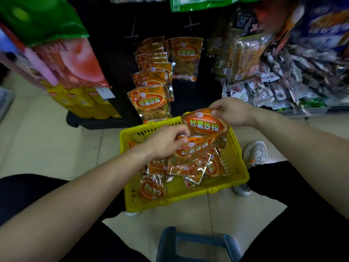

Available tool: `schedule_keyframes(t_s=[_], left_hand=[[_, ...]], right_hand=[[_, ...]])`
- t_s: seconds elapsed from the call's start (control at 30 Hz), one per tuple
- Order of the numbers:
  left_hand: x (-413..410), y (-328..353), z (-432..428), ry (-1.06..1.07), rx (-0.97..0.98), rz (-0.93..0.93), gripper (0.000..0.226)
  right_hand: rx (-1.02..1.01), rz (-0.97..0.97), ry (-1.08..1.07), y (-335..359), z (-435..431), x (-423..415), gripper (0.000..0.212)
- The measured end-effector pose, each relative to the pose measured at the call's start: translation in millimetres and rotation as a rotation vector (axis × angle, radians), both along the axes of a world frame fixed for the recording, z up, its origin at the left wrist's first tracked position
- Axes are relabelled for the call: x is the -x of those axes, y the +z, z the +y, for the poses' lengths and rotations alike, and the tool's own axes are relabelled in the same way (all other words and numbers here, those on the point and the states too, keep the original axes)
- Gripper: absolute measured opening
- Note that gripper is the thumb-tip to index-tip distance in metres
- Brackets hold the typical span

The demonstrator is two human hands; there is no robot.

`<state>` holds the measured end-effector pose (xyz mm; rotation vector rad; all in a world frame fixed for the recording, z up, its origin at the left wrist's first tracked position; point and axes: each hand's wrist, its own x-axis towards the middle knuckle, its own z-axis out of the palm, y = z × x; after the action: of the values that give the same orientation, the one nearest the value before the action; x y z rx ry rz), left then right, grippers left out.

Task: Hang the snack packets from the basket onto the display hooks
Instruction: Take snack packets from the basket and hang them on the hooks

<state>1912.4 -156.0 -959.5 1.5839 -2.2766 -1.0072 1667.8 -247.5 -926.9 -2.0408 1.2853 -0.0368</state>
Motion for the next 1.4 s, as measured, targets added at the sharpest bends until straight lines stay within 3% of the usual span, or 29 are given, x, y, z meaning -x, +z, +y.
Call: schedule_keyframes(t_s=[0.2, 0.43, 0.53, 0.7, 0.87, 0.97, 1.07, 1.23, 1.4], left_hand=[[-37.9, 68.6, -11.4, 0.16, 0.151, 0.092, 0.005], [-35.5, 86.4, -24.7, 0.448, 0.307, 0.281, 0.008], [-32.0, 88.6, -26.8, 0.516, 0.25, 0.427, 0.008], [-28.2, 82.2, -25.6, 0.583, 0.317, 0.476, 0.009], [-24.4, 74.8, -33.8, 0.673, 0.382, 0.43, 0.006], [-23.9, 73.0, -37.8, 0.684, 0.384, 0.438, 0.006], [-22.7, 73.3, -39.9, 0.678, 0.382, 0.431, 0.015], [-22.9, 79.3, -41.7, 0.632, 0.352, 0.475, 0.037], [-26.3, 78.1, -44.7, 0.615, 0.369, 0.378, 0.019]], right_hand=[[0.007, -0.163, -0.034, 64.9, -0.5, -12.6, 0.031], [-0.085, -0.455, -0.135, 74.2, 13.1, -26.4, 0.037], [-0.073, -0.46, -0.106, 75.8, 9.9, -33.8, 0.037], [-0.065, -0.46, -0.064, 69.7, 5.9, -37.5, 0.039], [0.005, -0.438, -0.03, 64.7, 2.4, -47.4, 0.042], [0.087, -0.38, -0.004, 61.5, 0.9, -50.7, 0.021], [0.19, -0.318, -0.02, 60.2, -3.5, -52.5, 0.014], [0.169, -0.353, -0.099, 59.1, -11.5, -52.9, 0.016], [0.113, -0.362, -0.098, 58.8, -14.6, -53.1, 0.017]])
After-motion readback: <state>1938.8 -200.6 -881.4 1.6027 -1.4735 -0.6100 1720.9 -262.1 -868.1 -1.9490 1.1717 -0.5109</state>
